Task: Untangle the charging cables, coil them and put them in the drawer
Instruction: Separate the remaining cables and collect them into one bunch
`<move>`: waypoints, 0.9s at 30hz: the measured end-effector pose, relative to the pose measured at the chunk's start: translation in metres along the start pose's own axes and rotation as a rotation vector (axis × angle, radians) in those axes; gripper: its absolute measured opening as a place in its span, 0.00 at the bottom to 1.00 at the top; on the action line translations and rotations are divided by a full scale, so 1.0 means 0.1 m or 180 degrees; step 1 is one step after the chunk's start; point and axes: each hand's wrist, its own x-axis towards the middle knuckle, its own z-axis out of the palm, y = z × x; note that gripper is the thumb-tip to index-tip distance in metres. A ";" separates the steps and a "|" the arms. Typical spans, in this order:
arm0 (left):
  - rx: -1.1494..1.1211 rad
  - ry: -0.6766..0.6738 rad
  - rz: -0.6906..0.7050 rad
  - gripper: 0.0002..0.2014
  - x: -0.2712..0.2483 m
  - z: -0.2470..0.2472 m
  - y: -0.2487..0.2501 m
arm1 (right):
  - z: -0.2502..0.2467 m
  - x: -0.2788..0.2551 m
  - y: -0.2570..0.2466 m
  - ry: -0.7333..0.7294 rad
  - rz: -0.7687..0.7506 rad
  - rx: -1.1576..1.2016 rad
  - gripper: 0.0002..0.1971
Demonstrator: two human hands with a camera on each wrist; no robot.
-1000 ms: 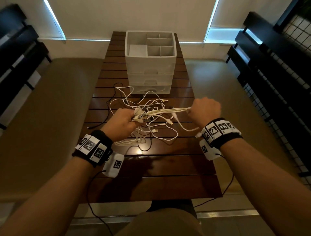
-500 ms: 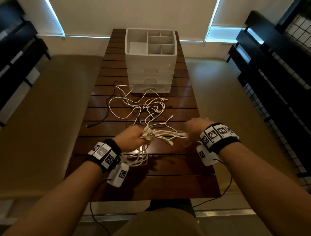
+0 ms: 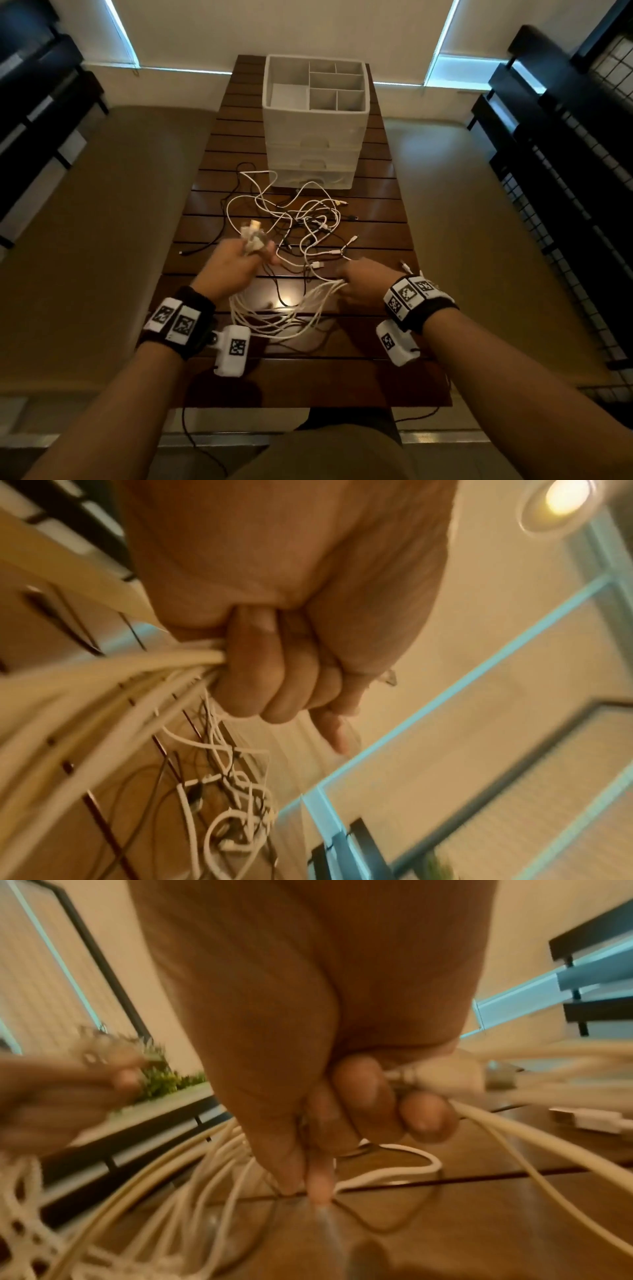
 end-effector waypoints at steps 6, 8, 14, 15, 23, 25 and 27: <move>-0.1708 0.0058 -0.0454 0.21 -0.16 -0.32 -0.01 | 0.04 0.00 0.13 -0.1250 0.0376 0.0152 0.25; -0.1805 0.0004 -0.0632 0.21 -0.18 -0.33 -0.05 | -0.15 -0.02 0.21 -0.1049 0.0269 0.0672 0.30; -0.2008 -0.0176 -0.0865 0.22 -0.20 -0.27 -0.10 | -0.38 0.24 0.41 0.1159 0.0672 0.1613 0.07; -0.2053 -0.0244 -0.0867 0.22 -0.21 -0.25 -0.09 | -0.35 0.32 0.38 0.1380 0.0745 0.1516 0.06; -0.1797 -0.0389 -0.0807 0.23 -0.24 -0.13 -0.08 | -0.02 0.69 -0.36 0.1085 -0.0385 0.1428 0.09; -0.1707 -0.0363 -0.0826 0.24 -0.25 -0.11 -0.07 | 0.06 0.84 -0.48 0.0857 -0.0240 0.0734 0.19; -0.1702 -0.0344 -0.0835 0.23 -0.25 -0.08 -0.05 | 0.11 0.97 -0.53 0.0751 0.0054 0.0197 0.19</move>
